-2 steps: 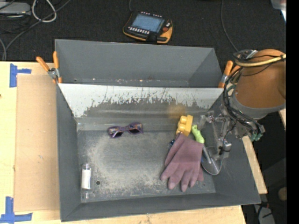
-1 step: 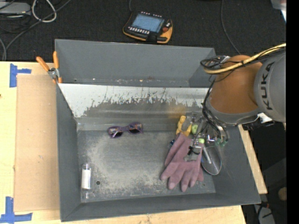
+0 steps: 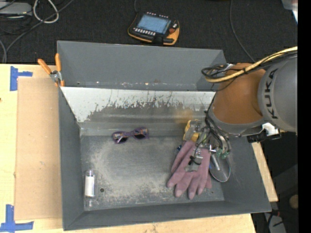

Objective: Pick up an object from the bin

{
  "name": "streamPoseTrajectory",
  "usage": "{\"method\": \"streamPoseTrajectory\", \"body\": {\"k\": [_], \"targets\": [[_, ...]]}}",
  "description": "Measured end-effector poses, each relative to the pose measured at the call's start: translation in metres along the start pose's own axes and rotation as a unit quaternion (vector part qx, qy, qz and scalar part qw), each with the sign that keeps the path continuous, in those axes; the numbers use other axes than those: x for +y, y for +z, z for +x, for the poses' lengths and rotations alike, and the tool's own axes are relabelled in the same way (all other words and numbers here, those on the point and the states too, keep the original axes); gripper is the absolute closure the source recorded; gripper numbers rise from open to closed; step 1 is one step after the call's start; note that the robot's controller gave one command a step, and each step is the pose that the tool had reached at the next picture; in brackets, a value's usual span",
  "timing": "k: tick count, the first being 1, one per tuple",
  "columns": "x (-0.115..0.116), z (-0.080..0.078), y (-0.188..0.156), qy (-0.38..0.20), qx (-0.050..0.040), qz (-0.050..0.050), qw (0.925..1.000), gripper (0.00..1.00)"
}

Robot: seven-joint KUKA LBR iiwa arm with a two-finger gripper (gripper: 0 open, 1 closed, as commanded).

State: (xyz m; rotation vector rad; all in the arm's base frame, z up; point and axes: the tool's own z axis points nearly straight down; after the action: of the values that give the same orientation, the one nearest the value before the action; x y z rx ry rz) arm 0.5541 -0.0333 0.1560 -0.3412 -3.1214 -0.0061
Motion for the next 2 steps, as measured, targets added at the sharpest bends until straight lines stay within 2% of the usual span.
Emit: {"method": "streamPoseTrajectory", "body": {"k": [1, 2], "targets": [[0.024, -0.056, -0.011, -0.155, -0.0018, 0.000, 0.9879, 0.00], [-0.061, -0.025, 0.043, 0.030, 0.0032, 0.001, 0.9995, 0.00]]}}
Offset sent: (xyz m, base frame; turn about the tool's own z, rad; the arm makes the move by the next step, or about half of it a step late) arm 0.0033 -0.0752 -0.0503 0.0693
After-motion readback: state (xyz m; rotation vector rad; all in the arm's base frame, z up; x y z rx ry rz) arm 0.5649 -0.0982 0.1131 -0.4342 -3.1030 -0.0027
